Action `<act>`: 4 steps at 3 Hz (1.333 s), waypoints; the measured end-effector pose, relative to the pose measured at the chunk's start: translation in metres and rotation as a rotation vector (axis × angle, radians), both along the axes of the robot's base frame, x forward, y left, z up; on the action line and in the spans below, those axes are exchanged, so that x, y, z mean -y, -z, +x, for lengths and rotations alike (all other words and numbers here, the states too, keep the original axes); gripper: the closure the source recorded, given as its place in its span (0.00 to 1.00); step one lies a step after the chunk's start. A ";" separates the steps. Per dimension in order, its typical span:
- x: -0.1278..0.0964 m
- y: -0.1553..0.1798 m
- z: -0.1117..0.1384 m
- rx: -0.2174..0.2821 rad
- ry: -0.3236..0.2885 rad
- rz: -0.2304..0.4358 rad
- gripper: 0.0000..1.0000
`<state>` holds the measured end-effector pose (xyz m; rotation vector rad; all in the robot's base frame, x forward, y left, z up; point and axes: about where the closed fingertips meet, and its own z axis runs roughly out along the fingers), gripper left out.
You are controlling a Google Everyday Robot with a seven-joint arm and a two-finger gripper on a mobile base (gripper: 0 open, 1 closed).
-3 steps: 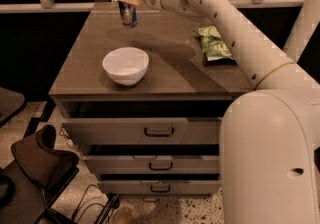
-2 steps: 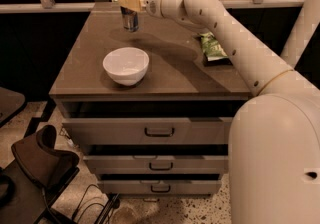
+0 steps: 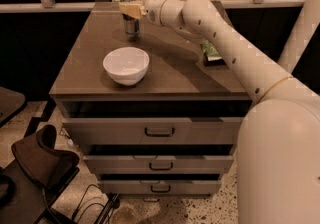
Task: Pick redbull can from white bowl and place on counter
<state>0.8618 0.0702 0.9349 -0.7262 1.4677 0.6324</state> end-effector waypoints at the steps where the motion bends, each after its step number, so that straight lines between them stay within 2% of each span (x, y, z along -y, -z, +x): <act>1: -0.003 0.000 0.000 -0.001 -0.004 0.001 0.84; 4: -0.013 0.002 -0.002 -0.004 -0.017 0.003 0.13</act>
Offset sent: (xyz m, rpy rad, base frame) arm -0.0004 0.0029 -0.0002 0.0013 0.0011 0.0040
